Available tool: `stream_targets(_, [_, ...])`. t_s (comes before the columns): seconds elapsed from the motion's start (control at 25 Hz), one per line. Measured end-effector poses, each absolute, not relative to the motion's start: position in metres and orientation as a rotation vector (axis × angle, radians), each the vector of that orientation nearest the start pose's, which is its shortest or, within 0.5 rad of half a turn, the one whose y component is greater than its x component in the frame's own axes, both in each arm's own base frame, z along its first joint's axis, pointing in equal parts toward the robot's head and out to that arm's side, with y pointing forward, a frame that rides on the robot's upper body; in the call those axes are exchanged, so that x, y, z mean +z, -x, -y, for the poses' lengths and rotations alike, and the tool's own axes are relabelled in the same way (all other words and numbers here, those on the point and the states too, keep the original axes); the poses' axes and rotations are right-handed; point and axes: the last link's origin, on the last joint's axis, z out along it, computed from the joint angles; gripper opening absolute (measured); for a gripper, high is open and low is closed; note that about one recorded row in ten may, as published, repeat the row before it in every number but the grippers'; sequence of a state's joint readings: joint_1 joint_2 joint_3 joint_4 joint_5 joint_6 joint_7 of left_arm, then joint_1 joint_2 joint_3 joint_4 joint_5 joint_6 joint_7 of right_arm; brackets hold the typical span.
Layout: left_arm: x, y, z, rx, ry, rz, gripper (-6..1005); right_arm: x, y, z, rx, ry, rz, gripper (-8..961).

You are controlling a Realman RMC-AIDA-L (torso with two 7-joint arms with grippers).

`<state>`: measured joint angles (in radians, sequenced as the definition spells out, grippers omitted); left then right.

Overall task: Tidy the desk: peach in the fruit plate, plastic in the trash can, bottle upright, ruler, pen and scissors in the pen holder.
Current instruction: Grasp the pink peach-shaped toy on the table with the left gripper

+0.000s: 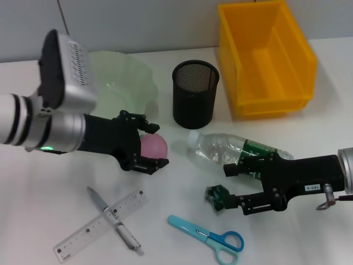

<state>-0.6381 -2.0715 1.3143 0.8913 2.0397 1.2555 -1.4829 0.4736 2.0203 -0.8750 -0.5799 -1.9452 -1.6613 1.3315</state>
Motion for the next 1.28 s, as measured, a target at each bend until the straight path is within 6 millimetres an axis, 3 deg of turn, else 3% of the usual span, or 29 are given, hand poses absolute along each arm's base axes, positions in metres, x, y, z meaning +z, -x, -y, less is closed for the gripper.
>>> stream_targets(0.28, [-0.065, 0.19, -0.372, 0.014, 2.91, -0.034, 769, -0.009, -0.275, -0.293, 0.682, 2.935, -0.609, 774])
stream_targets(0.92, [-0.074, 0.201, -0.375, 0.106, 2.855, -0.046, 764, -0.009, -0.274, -0.294, 0.682, 2.937, -0.597, 765])
stream_targets(1.28, [-0.074, 0.199, -0.373, 0.085, 2.831, -0.053, 516, -0.009, -0.274, -0.294, 0.682, 2.938, -0.598, 759])
